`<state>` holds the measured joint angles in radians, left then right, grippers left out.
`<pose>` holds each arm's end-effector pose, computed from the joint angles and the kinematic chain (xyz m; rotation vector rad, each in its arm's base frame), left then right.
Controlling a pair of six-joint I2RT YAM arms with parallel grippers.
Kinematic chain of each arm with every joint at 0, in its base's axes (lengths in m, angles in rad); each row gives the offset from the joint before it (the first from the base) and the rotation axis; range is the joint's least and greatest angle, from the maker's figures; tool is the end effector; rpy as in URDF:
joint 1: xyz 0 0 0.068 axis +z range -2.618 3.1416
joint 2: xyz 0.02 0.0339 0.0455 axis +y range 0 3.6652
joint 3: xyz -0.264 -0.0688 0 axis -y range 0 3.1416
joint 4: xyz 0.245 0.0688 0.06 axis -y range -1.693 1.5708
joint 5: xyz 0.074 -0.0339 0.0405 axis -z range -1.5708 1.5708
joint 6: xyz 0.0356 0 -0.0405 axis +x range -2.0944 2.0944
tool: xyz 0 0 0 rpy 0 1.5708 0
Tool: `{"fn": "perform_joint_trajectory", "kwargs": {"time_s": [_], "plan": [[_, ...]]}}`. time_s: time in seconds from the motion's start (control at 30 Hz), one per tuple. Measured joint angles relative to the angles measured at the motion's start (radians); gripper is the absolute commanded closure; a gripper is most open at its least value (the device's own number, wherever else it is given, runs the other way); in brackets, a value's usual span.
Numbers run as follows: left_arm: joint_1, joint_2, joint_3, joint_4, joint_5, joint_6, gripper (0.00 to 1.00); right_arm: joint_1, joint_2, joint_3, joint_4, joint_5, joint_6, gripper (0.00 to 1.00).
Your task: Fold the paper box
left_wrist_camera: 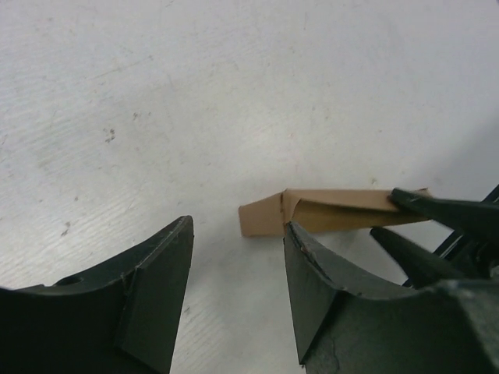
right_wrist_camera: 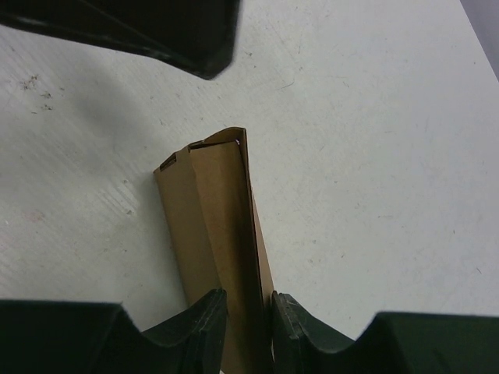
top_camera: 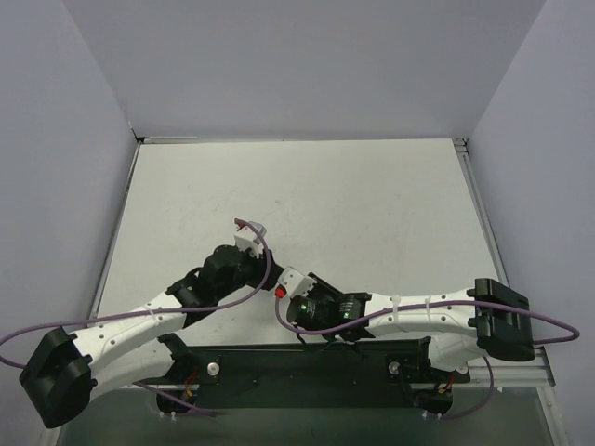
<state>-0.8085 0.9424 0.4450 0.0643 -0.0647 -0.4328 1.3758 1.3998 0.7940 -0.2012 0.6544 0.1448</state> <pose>0.1454 -0.1490 0.2169 0.3459 2.0500 -0.7181 0.0758 0.2718 0.2096 -1.0075 1.9352 0.0666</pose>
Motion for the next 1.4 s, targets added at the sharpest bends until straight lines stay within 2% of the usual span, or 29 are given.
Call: {"fn": "perform_joint_trajectory", "kwargs": {"time_s": [0.2,0.53,0.9,1.2,1.4], "plan": [[0.007,0.157,0.098,0.128,0.065,-0.074,0.37,0.0,0.001,0.0,0.0,0.0,0.0,0.74],[0.012,0.314,0.118,0.23,0.146,-0.143,0.37,-0.002,0.001,0.001,0.0,-0.001,0.001,0.74],[0.012,0.38,0.069,0.339,0.159,-0.182,0.41,-0.003,0.001,0.001,0.0,-0.001,0.004,0.74],[0.012,0.401,0.037,0.411,0.154,-0.219,0.49,-0.007,0.001,0.001,0.001,-0.001,0.008,0.74],[0.012,0.404,-0.005,0.493,0.158,-0.246,0.51,-0.007,0.001,0.001,0.002,-0.001,0.013,0.66]]}}
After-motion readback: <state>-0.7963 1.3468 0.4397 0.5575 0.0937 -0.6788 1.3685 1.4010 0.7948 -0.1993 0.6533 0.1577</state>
